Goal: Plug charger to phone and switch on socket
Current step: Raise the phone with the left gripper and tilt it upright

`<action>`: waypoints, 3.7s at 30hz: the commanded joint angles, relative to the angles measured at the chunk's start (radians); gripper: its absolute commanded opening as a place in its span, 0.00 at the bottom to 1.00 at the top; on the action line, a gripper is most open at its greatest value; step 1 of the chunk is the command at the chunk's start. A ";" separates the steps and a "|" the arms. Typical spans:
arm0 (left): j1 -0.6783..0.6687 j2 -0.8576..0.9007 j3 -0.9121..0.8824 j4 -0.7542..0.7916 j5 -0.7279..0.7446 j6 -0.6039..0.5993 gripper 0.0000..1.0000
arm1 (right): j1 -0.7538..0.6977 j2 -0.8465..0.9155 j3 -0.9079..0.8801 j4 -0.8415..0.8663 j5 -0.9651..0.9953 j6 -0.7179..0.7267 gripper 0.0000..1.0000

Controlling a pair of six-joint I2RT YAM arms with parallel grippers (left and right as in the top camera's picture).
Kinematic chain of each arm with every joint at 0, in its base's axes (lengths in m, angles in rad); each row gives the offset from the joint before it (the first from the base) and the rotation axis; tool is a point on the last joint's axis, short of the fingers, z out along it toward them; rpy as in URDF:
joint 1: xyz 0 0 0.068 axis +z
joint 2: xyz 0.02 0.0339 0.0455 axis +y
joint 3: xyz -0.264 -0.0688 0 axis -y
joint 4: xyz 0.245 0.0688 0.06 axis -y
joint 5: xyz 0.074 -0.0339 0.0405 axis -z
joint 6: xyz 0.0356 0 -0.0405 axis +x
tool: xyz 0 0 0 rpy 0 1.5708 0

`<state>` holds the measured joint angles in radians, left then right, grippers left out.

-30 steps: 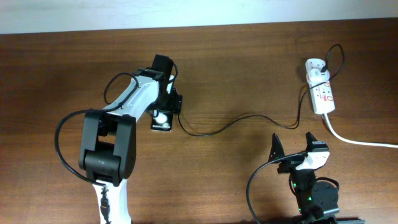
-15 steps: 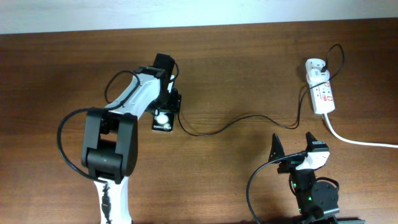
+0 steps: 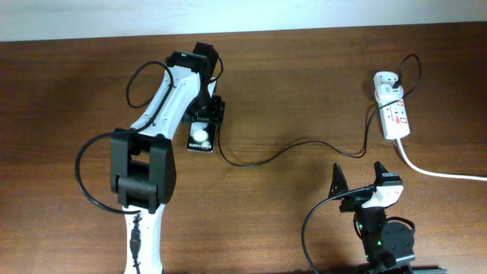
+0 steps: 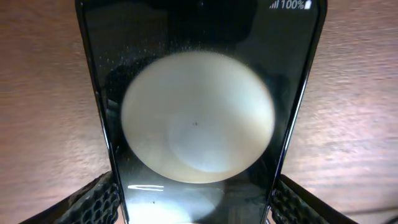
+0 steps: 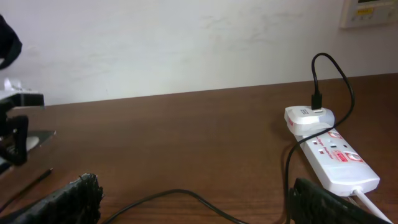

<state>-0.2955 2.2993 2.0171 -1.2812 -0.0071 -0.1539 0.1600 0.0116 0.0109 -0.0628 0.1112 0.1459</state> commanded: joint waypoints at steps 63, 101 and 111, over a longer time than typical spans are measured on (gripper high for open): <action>-0.006 -0.005 0.518 -0.336 0.588 -0.010 0.44 | -0.003 -0.008 -0.005 -0.008 0.002 -0.007 0.99; -0.002 -0.005 0.518 -0.329 0.641 -0.454 0.31 | -0.003 -0.008 -0.005 -0.008 0.002 -0.007 0.99; 0.067 -0.005 0.518 -0.329 0.703 -0.460 0.29 | -0.003 -0.008 -0.005 -0.008 0.002 -0.007 0.99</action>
<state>-0.2729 2.2997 2.5061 -1.6123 0.6140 -0.6033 0.1600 0.0120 0.0109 -0.0628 0.1112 0.1459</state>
